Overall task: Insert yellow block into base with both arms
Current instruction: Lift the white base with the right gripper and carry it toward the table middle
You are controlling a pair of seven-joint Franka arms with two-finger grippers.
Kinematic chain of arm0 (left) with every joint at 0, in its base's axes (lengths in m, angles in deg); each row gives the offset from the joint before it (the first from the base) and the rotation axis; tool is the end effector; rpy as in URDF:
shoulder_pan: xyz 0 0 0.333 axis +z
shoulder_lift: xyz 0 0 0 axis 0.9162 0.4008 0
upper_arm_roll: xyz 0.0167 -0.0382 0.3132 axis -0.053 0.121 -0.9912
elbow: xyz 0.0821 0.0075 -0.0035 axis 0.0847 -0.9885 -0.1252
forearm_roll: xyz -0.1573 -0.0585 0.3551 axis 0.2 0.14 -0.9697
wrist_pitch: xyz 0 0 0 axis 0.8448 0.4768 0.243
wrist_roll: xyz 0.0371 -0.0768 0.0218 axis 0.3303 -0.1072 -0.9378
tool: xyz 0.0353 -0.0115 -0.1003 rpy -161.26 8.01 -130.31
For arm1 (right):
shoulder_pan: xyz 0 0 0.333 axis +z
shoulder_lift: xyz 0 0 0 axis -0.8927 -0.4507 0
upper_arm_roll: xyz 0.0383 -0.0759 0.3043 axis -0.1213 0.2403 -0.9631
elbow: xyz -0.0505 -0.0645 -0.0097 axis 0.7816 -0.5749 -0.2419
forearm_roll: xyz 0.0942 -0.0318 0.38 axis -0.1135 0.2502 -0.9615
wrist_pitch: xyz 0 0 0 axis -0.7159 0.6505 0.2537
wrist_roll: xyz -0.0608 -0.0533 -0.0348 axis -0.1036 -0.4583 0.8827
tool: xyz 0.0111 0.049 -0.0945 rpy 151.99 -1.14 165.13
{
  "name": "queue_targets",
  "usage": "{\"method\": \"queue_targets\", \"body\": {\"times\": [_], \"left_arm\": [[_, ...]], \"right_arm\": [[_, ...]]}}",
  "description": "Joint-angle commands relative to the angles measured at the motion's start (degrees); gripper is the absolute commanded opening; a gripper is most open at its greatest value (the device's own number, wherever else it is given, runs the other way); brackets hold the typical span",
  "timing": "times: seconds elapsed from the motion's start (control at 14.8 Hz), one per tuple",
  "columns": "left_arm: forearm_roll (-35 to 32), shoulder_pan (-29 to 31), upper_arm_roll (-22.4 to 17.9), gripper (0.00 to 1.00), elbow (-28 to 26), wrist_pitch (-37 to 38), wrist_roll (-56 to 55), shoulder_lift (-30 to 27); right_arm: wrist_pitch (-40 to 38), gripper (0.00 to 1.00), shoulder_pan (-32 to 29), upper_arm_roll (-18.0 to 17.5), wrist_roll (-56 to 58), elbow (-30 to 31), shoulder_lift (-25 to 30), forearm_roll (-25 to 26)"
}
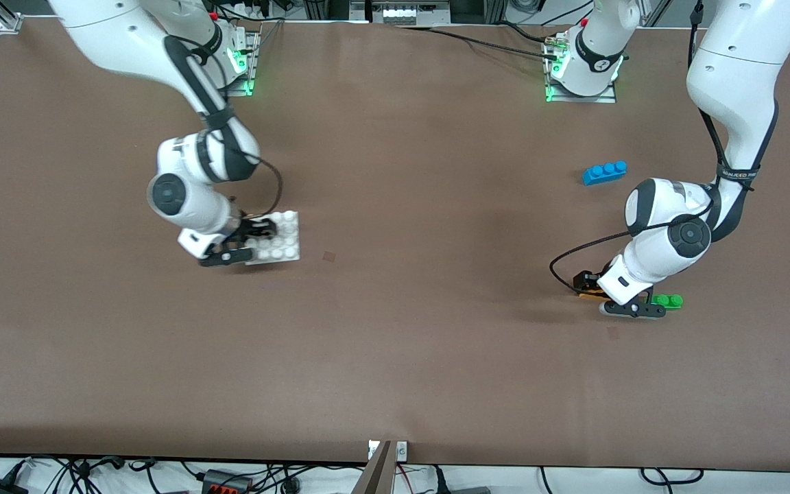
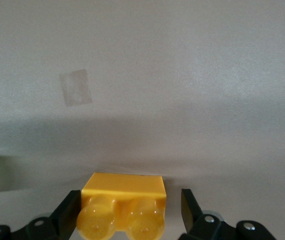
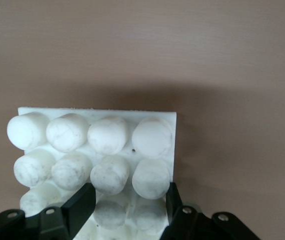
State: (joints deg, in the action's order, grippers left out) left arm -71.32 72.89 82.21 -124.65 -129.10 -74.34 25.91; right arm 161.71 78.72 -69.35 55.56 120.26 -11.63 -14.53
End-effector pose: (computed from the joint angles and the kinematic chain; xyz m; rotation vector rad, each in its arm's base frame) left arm 0.6289 -0.0435 0.1929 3.1034 -0.0757 0.0639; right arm 0.5328 0.2025 0.1807 -3.0198 -0.2357 0.1562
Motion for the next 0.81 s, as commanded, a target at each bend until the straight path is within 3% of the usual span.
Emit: {"method": "queue_targets", "body": {"times": [0.0, 0.74], "left_arm": [[-1.5, 0.2, 0.1, 0.8, 0.9, -0.4, 0.8, 0.5], [-1.5, 0.3, 0.2, 0.68, 0.9, -0.3, 3.4, 0.8]], "right_arm": [[0.2, 0.6, 7.5, 0.2, -9.6, -7.2, -5.4, -1.0], [0.1, 0.6, 21.8, 0.2, -31.4, -29.0, -19.3, -1.0]]}}
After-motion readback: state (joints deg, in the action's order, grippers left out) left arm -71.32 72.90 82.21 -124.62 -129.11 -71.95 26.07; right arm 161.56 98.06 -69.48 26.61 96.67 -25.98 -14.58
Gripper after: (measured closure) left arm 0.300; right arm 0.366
